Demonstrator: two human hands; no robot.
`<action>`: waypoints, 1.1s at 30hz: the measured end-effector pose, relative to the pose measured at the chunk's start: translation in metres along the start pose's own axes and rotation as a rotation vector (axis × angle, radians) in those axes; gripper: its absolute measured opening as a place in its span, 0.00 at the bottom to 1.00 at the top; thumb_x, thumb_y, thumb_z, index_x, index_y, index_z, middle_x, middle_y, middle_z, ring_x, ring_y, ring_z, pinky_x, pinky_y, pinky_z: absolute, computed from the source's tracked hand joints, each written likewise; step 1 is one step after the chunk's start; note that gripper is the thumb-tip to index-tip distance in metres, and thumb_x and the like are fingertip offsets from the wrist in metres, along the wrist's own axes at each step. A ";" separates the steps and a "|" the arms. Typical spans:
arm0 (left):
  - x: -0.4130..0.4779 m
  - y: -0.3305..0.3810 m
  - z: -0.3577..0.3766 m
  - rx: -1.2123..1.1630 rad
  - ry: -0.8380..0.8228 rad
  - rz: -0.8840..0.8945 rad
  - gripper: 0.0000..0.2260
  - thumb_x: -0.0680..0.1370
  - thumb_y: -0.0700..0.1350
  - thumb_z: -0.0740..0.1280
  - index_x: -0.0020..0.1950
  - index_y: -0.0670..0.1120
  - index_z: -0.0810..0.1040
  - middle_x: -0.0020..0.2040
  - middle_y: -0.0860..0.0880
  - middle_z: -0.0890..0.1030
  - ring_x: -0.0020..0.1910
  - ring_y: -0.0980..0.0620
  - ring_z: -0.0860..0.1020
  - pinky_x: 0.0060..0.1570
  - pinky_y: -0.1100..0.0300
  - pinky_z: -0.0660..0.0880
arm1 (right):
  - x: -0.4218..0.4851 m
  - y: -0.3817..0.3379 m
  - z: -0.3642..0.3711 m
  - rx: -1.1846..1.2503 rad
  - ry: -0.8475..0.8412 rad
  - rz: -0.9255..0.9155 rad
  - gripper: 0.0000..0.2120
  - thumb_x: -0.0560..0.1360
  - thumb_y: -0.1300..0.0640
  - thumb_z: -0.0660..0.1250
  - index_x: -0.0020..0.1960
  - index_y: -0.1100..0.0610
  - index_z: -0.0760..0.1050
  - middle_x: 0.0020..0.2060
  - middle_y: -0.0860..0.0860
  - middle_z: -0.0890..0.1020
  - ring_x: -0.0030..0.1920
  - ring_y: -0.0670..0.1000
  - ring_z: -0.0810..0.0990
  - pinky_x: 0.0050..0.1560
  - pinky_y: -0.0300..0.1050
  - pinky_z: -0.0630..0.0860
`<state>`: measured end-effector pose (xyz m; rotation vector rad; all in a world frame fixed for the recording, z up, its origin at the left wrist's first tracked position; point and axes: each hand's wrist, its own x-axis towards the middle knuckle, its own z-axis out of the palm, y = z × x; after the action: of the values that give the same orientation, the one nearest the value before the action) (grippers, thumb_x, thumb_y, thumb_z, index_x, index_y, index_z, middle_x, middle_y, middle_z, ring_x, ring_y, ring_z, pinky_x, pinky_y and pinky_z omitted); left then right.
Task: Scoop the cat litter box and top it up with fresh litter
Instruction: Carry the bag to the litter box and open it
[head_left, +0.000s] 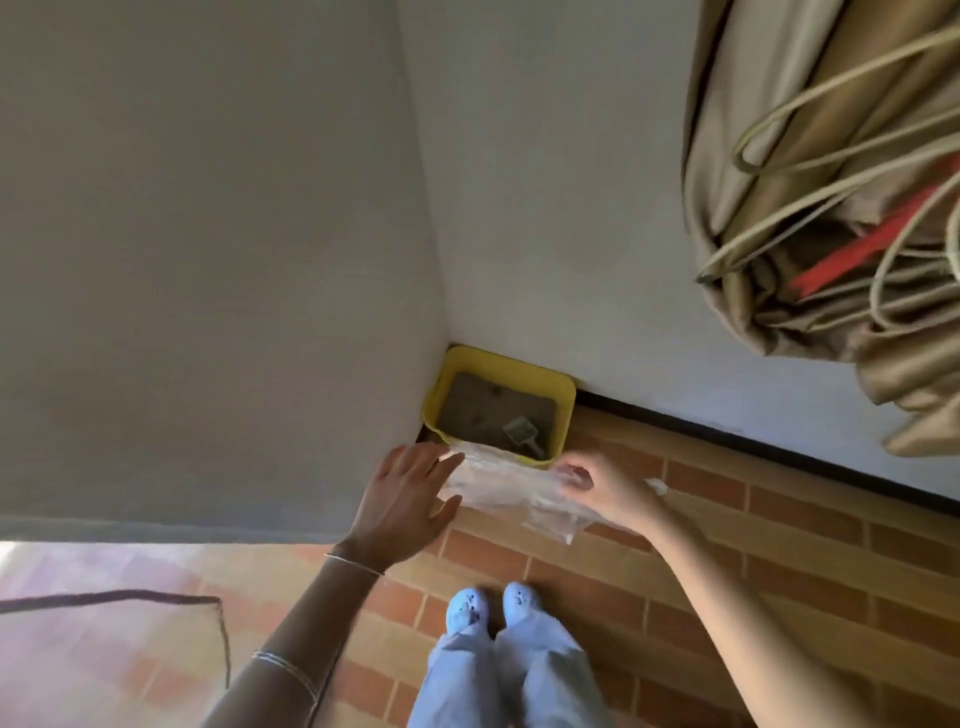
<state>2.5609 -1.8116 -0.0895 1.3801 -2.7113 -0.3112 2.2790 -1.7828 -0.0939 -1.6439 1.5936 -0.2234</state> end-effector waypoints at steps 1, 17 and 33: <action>0.005 -0.002 0.011 -0.008 -0.014 0.001 0.21 0.73 0.57 0.58 0.62 0.50 0.76 0.58 0.48 0.79 0.55 0.47 0.77 0.59 0.54 0.62 | 0.004 0.006 0.006 0.005 -0.006 0.013 0.08 0.73 0.57 0.67 0.51 0.50 0.78 0.44 0.49 0.82 0.45 0.50 0.80 0.49 0.49 0.75; 0.046 -0.092 0.391 -0.058 -0.103 -0.055 0.23 0.74 0.58 0.57 0.64 0.50 0.75 0.61 0.49 0.78 0.59 0.46 0.76 0.60 0.47 0.72 | 0.196 0.257 0.242 0.023 -0.032 -0.025 0.12 0.75 0.57 0.66 0.58 0.53 0.76 0.49 0.43 0.79 0.48 0.42 0.78 0.49 0.32 0.75; 0.067 -0.147 0.673 0.049 -0.123 0.088 0.23 0.72 0.58 0.58 0.63 0.50 0.75 0.60 0.49 0.79 0.58 0.47 0.77 0.54 0.52 0.75 | 0.313 0.457 0.428 0.047 0.080 -0.012 0.13 0.74 0.59 0.67 0.57 0.48 0.75 0.47 0.43 0.80 0.44 0.40 0.78 0.46 0.32 0.73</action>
<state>2.5264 -1.8540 -0.7791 1.2890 -2.8881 -0.3358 2.2635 -1.8226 -0.7931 -1.6264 1.6261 -0.3339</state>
